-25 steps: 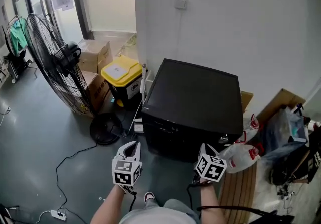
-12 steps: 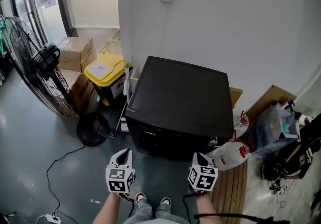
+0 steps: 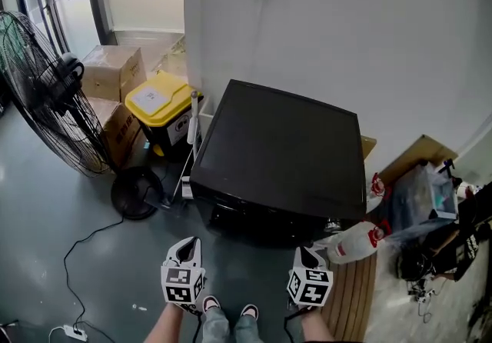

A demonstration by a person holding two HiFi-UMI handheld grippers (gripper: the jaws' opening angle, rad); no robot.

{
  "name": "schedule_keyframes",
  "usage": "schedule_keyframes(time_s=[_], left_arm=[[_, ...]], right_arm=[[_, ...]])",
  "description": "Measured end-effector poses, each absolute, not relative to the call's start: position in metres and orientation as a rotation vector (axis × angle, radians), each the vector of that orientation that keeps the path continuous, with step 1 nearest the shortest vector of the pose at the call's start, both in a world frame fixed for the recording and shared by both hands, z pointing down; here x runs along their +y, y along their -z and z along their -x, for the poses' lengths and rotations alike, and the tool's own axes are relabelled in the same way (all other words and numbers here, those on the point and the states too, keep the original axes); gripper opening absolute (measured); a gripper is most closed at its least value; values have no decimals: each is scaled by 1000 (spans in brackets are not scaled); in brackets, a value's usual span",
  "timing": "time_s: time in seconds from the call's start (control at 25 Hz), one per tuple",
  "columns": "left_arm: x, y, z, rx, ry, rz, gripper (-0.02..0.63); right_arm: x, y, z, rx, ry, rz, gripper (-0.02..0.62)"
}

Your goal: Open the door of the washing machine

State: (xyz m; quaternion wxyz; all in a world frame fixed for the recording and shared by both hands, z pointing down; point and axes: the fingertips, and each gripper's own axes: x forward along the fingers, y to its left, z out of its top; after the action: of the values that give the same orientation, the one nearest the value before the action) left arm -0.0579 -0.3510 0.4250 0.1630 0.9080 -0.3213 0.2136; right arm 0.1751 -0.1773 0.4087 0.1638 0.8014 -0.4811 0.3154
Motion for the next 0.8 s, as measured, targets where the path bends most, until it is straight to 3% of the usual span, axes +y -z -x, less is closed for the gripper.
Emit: schedule_keyframes(time_s=[0.8], left_arm=[[-352,-583,54,-834,-721,-2549,3]], right_arm=[[-163,-554,-166,-1239,-1049,-2258,5]])
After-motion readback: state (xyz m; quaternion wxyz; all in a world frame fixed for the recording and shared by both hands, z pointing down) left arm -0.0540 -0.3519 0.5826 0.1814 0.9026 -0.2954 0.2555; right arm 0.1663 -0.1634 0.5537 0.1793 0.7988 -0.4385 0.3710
